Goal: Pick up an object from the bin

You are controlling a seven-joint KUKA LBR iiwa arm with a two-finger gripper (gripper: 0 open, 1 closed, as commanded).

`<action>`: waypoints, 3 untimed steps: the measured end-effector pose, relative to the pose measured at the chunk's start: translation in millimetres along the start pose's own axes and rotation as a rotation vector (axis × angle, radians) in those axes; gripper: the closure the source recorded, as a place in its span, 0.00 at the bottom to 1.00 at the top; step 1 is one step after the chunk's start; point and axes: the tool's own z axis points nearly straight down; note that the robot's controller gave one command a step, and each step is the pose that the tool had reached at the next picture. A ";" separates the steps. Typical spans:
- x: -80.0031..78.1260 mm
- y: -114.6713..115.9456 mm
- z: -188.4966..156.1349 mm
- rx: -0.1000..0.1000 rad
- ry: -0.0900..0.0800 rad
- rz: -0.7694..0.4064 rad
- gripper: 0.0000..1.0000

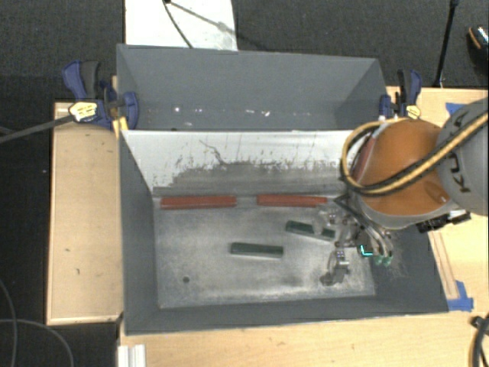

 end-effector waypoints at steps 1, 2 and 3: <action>-68.4 1.8 37.5 0.000 -0.011 -0.015 0.00; -71.4 11.1 68.3 0.000 -0.006 -0.066 0.00; -71.9 10.7 66.6 0.001 -0.008 -0.066 1.00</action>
Offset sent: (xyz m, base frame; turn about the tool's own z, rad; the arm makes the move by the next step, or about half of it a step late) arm 0.0658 0.0010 -0.0366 -0.0319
